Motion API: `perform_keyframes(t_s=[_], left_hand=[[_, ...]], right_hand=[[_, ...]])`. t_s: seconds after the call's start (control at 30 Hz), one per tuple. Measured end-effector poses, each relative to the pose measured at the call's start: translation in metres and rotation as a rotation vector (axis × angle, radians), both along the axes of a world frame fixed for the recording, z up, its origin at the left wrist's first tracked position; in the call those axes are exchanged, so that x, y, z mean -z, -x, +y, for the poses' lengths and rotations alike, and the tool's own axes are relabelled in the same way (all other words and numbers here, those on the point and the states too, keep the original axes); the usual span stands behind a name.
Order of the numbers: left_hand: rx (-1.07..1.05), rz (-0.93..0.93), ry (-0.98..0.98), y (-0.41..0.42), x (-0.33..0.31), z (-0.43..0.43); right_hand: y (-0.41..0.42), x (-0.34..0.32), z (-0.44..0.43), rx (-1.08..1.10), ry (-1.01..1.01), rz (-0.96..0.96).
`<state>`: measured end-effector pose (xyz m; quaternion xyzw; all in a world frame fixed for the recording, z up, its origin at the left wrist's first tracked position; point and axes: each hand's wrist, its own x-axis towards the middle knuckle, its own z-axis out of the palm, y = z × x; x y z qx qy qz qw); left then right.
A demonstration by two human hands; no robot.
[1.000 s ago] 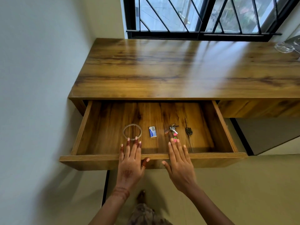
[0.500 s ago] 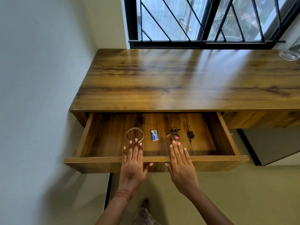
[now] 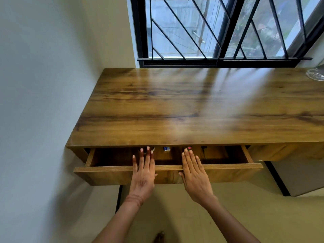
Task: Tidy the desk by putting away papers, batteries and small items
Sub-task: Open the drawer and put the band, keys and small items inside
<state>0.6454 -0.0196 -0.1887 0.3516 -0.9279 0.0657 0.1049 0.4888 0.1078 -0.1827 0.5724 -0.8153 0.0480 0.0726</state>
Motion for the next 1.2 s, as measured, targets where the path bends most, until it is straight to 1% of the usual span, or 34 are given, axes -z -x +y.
perform_keyframes(t_s=[0.2, 0.3, 0.4, 0.53, 0.63, 0.77, 0.87, 0.97, 1.07, 1.2], left_hand=[[0.032, -0.044, 0.048, 0.028, -0.013, -0.043], [0.092, -0.063, 0.022, 0.033, -0.021, -0.055], [0.104, -0.040, -0.020, 0.034, -0.023, -0.059], [0.120, 0.021, 0.000, 0.033, -0.020, -0.062], [0.112, 0.067, 0.112, 0.034, -0.014, -0.067], [0.141, 0.149, 0.276, 0.038, -0.003, -0.075], [0.138, 0.176, 0.302, 0.042, 0.003, -0.078], [0.134, 0.200, 0.298, 0.041, 0.007, -0.078], [0.134, 0.214, 0.280, 0.041, 0.006, -0.078], [0.115, 0.224, 0.182, 0.041, 0.000, -0.072]], right_hand=[[0.038, -0.015, -0.039, 0.019, -0.024, 0.020], [0.050, -0.017, -0.045, -0.012, -0.051, 0.061], [0.052, -0.015, -0.048, -0.022, -0.037, 0.080], [0.054, -0.013, -0.054, -0.034, 0.099, 0.070], [0.057, -0.010, -0.061, -0.069, 0.232, 0.065], [0.062, 0.001, -0.070, -0.092, 0.393, 0.138], [0.062, 0.006, -0.074, -0.088, 0.497, 0.176], [0.063, 0.003, -0.076, -0.097, 0.540, 0.199], [0.063, 0.002, -0.075, -0.099, 0.535, 0.211], [0.060, -0.002, -0.073, -0.081, 0.483, 0.182]])
